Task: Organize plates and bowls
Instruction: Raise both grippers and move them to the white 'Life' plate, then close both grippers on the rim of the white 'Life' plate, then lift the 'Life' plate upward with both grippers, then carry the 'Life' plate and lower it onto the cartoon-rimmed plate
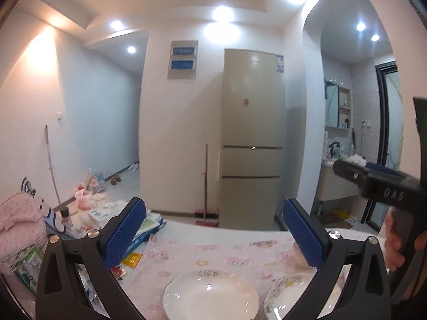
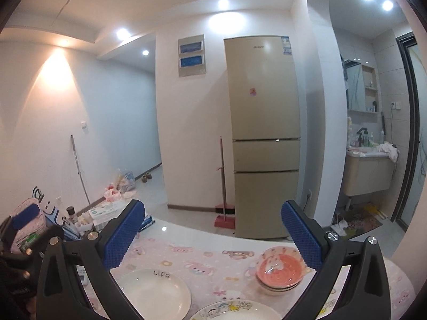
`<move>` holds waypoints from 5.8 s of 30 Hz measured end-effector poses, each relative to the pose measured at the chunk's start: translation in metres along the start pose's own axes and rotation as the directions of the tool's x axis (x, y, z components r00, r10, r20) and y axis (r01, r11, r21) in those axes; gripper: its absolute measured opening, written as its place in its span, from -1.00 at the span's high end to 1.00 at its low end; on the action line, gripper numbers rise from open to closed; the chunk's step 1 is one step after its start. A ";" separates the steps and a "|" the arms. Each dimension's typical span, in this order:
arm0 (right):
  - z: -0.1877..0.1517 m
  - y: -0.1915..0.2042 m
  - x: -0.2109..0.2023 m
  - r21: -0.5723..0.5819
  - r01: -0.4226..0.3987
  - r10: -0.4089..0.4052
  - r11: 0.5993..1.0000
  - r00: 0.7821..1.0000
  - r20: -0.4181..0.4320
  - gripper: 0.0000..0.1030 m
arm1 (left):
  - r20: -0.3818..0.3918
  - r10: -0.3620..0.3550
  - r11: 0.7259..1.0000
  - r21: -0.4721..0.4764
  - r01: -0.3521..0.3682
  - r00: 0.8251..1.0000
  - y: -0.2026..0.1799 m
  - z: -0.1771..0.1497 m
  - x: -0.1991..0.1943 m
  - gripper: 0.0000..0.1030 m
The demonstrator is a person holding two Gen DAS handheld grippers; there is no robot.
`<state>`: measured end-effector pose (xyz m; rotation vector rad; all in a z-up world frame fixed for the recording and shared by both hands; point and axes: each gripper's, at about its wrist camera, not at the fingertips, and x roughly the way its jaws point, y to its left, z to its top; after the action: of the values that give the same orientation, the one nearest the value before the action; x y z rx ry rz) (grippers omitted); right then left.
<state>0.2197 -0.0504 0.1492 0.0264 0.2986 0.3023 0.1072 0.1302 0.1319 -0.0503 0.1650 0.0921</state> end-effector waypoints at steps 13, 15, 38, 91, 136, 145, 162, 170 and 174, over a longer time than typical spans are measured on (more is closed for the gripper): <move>-0.063 0.026 0.090 0.033 -0.039 0.045 0.999 0.978 -0.206 -1.00 | -0.274 0.073 0.980 -0.160 -0.120 0.959 0.053 -0.094 0.067 -0.99; -0.075 0.026 0.102 0.034 -0.036 0.043 0.999 0.969 -0.244 -1.00 | -0.325 0.072 0.976 -0.174 -0.134 0.943 0.061 -0.107 0.076 -0.99; -0.205 0.005 0.226 0.309 -0.166 0.337 0.936 0.673 -0.659 -0.59 | -0.612 -0.086 0.887 -0.407 -0.220 0.786 0.108 -0.182 0.135 -0.80; -0.210 0.011 0.223 0.296 -0.208 0.359 0.932 0.618 -0.699 0.74 | -0.638 -0.177 0.865 -0.464 -0.190 0.749 0.112 -0.190 0.138 0.81; -0.102 -0.105 0.004 0.259 -0.118 0.234 0.959 0.846 -0.480 0.74 | -0.491 -0.294 0.920 -0.378 0.104 0.820 -0.032 -0.067 0.054 0.79; -0.124 -0.139 -0.007 0.294 -0.071 0.212 0.953 0.849 -0.485 0.74 | -0.523 -0.331 0.919 -0.367 0.143 0.785 -0.062 -0.085 0.063 0.79; -0.195 -0.156 0.034 0.329 -0.001 0.205 0.944 0.784 -0.586 0.74 | -0.648 -0.310 0.935 -0.341 0.100 0.696 -0.076 -0.142 0.103 0.79; -0.222 -0.156 0.048 0.296 0.034 0.173 0.955 0.747 -0.642 0.74 | -0.700 -0.293 0.945 -0.316 0.086 0.652 -0.079 -0.170 0.114 0.78; -0.232 -0.158 0.052 0.292 0.043 0.169 0.956 0.731 -0.661 0.73 | -0.712 -0.278 0.952 -0.292 0.088 0.645 -0.082 -0.177 0.114 0.78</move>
<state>0.2446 -0.1903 -0.0981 0.2207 1.0881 0.3274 0.1989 0.0485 -0.0575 -0.3465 0.9919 -0.1269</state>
